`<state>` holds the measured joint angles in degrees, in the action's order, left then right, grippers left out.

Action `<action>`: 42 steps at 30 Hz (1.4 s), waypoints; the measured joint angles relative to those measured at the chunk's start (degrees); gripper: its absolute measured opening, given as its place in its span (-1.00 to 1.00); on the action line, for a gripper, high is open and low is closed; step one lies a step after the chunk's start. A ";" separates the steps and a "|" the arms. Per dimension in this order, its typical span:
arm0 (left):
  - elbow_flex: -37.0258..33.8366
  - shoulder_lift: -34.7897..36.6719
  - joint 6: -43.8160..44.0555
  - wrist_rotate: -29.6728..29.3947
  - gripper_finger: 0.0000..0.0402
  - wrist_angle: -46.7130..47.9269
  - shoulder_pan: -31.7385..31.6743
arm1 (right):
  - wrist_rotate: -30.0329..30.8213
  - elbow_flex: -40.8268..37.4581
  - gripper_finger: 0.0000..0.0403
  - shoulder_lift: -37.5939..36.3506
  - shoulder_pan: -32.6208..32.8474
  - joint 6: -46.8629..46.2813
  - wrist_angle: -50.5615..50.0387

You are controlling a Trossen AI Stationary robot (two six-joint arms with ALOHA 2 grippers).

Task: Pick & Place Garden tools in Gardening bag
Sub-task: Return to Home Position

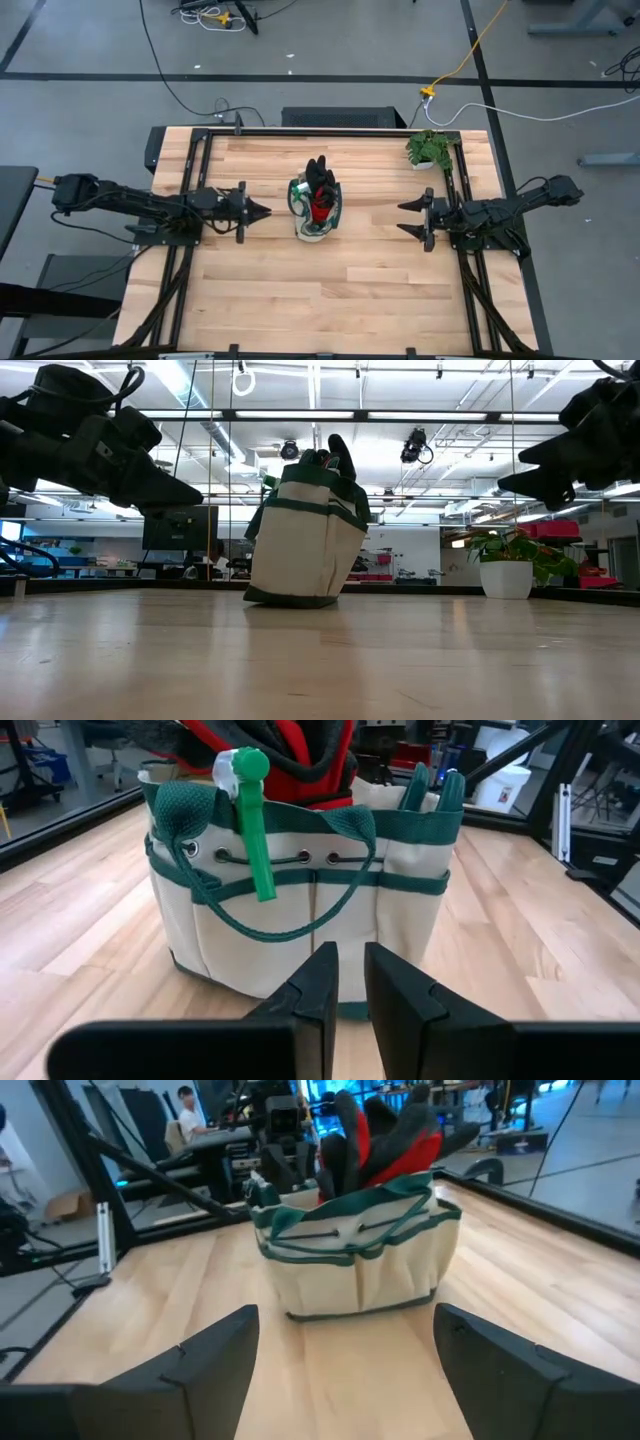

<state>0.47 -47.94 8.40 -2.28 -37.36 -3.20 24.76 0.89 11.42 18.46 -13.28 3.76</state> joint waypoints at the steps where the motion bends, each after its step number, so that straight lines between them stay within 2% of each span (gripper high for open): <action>1: 0.00 0.00 0.00 -0.02 -0.72 0.00 0.00 | 0.20 0.00 0.49 0.00 0.00 0.59 0.00; 6: 0.00 -0.02 0.00 -0.03 -0.71 0.02 0.00 | 0.06 0.00 0.49 0.02 0.00 3.68 0.03; 13: -0.02 0.29 0.00 -0.02 -0.71 0.57 0.16 | 0.04 0.00 0.49 0.02 0.00 3.28 0.04; 19: -0.02 10.22 0.00 -0.51 -0.71 3.37 0.22 | -0.33 0.00 0.49 -3.00 0.00 3.28 -0.04; 23: -0.04 21.10 0.00 -0.62 -0.71 3.01 0.20 | -0.35 0.00 0.49 -11.33 -0.15 3.27 0.00; 28: -0.04 32.82 0.00 -0.73 -0.71 2.47 0.11 | 0.12 0.19 0.49 -11.41 -1.03 3.28 8.55; 35: -0.07 46.63 -0.01 -1.58 -0.71 2.33 0.11 | -0.27 0.09 0.49 -11.43 -5.10 3.28 8.64; 40: -0.07 47.73 -0.02 -1.72 -0.71 -4.27 0.11 | -0.20 0.07 0.49 -11.43 -9.31 3.30 8.07; 42: -0.07 47.82 0.00 -1.84 -0.71 -3.04 0.11 | -0.27 0.07 0.49 -11.43 -10.89 3.28 8.10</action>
<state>0.40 -0.12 8.40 -4.12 -40.40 -3.09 24.49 0.95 -0.01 7.57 -10.00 11.86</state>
